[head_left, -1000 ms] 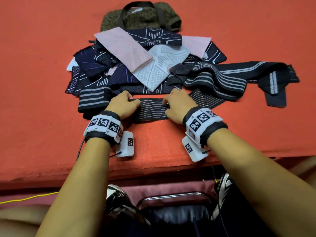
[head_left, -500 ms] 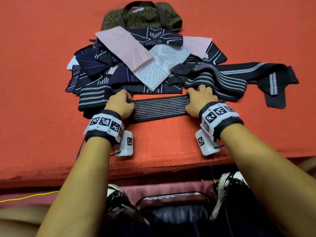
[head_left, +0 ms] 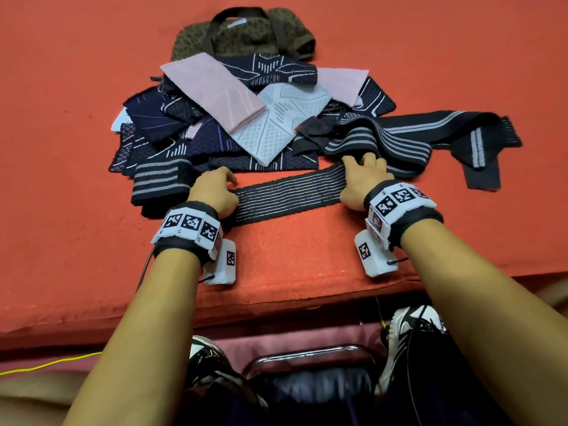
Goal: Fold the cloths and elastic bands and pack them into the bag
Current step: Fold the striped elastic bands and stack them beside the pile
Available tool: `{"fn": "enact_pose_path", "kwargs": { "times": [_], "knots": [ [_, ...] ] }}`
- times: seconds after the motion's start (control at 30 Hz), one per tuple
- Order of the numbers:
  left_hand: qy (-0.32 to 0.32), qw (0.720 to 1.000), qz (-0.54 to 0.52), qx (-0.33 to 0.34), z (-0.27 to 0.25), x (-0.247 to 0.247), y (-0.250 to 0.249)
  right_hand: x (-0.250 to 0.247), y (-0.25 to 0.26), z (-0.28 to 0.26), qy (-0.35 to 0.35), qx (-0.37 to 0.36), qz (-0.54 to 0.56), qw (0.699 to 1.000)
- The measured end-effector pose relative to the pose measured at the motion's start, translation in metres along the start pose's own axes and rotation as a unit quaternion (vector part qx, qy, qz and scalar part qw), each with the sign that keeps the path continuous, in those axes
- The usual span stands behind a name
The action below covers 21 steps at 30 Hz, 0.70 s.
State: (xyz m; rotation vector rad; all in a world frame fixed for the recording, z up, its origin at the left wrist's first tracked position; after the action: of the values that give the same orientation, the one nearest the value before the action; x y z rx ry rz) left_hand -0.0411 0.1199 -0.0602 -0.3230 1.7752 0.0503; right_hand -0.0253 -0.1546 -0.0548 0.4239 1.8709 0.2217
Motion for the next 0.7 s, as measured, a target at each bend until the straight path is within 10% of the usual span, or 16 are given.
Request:
{"fn": "enact_pose_path", "kwargs": {
  "times": [0.5, 0.7],
  "knots": [
    [0.018, 0.998, -0.004, 0.052, -0.005, 0.006, -0.016, 0.001, -0.001, 0.001, -0.012, 0.026, -0.036, 0.999],
    [-0.005, 0.999, -0.001, 0.047, -0.006, 0.003, -0.012, 0.006, 0.002, 0.009, -0.061, 0.143, -0.111, 0.982]
  ]
}}
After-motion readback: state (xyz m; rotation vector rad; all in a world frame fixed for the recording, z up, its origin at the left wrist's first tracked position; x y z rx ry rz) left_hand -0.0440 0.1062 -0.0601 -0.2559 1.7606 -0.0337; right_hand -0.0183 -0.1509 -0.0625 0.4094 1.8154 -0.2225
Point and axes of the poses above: each hand's wrist, its own z-axis towards the middle knuckle, its own x-axis out of the palm, y = z × x, the point moved 4 cm from there along z, towards the middle knuckle, and after that the axes turned 13 degrees about z, right-handed, at the moved point
